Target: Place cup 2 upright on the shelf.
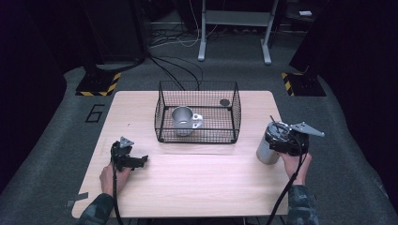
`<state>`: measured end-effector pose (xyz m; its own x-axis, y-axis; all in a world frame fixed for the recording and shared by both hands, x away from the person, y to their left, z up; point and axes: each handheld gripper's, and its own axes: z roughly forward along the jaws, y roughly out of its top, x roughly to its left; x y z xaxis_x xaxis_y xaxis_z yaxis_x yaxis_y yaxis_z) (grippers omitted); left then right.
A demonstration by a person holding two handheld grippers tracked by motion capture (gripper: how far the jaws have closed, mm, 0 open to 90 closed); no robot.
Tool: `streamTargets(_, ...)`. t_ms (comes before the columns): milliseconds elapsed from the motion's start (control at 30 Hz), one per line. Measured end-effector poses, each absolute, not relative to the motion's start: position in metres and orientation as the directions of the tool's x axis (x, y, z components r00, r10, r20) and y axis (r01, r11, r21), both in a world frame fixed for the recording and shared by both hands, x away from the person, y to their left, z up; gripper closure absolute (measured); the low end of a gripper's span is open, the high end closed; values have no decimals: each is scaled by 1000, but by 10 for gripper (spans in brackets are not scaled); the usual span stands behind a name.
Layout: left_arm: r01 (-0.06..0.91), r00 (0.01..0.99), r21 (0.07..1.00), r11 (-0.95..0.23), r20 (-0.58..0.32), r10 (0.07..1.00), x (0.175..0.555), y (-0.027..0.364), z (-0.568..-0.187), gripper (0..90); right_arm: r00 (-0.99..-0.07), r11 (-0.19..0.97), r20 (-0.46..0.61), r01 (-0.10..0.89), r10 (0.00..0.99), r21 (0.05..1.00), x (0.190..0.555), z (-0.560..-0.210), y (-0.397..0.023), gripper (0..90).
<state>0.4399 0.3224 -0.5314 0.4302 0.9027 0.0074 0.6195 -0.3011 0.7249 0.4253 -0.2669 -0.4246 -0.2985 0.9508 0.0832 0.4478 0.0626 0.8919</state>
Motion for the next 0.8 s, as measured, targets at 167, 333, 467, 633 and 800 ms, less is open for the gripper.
streamTargets(167, 620, 430, 725, -302, 8, 903, 440, 322, -531, 3, -301, 63, 84, 446, 950, 893, 427, -426, -267, 15)
streamTargets(333, 620, 431, 724, -302, 8, 903, 440, 322, -531, 3, -307, 75, 74, 445, 949, 892, 427, -426, -267, 21)
streamTargets(467, 619, 431, 725, -302, 8, 902, 440, 322, -531, 3, -326, 97, 59, 443, 943, 891, 427, -425, -267, 27)
streamTargets(633, 619, 431, 725, -303, 9, 902, 440, 322, -531, 3, -328, 115, 37, 433, 944, 894, 427, -424, -265, 34)
streamTargets(800, 619, 431, 725, -303, 9, 902, 440, 323, -531, 3, -333, 123, 30, 428, 942, 895, 426, -424, -266, 36)
